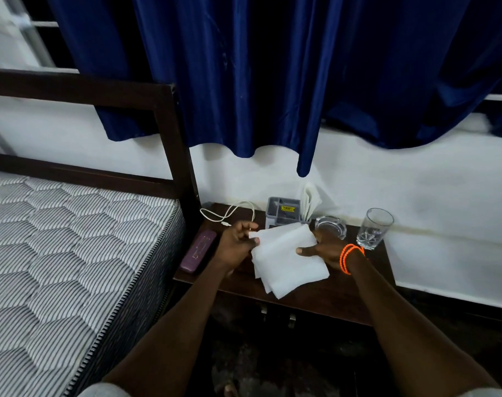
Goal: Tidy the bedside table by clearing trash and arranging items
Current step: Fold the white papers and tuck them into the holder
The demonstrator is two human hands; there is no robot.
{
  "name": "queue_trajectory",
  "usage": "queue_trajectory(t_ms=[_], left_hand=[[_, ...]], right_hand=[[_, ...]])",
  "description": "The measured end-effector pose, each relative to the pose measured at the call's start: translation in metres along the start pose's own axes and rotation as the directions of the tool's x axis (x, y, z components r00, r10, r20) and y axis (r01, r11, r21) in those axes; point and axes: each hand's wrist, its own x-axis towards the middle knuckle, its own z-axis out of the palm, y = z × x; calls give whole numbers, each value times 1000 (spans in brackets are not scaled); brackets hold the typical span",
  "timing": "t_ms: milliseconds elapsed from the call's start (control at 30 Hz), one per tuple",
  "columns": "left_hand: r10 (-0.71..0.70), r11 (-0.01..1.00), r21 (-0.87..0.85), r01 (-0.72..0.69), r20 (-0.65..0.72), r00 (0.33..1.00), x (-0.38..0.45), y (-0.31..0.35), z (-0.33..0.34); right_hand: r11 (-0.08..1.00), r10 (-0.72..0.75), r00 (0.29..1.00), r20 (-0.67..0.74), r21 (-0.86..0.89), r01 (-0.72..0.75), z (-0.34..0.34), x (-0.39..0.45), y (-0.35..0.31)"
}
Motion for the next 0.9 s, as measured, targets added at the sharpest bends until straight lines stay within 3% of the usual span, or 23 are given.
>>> queue_trajectory(t_ms=[200, 400, 533, 700, 900], left_hand=[[-239, 938, -247, 242, 40, 970, -9, -1, 15], [-92, 992, -81, 100, 88, 992, -7, -21, 24], [40, 993, 112, -36, -28, 999, 6, -36, 29], [119, 940, 327, -97, -50, 992, 8, -55, 32], [153, 948, 285, -139, -26, 988, 2, -68, 43]], right_hand=[[969, -5, 1000, -21, 246, 10, 4, -3, 4], [903, -75, 989, -124, 413, 120, 2, -2, 14], [872, -160, 934, -319, 398, 286, 14, -5, 22], [887, -165, 892, -421, 332, 320, 28, -5, 43], [944, -205, 871, -446, 146, 297, 33, -5, 59]])
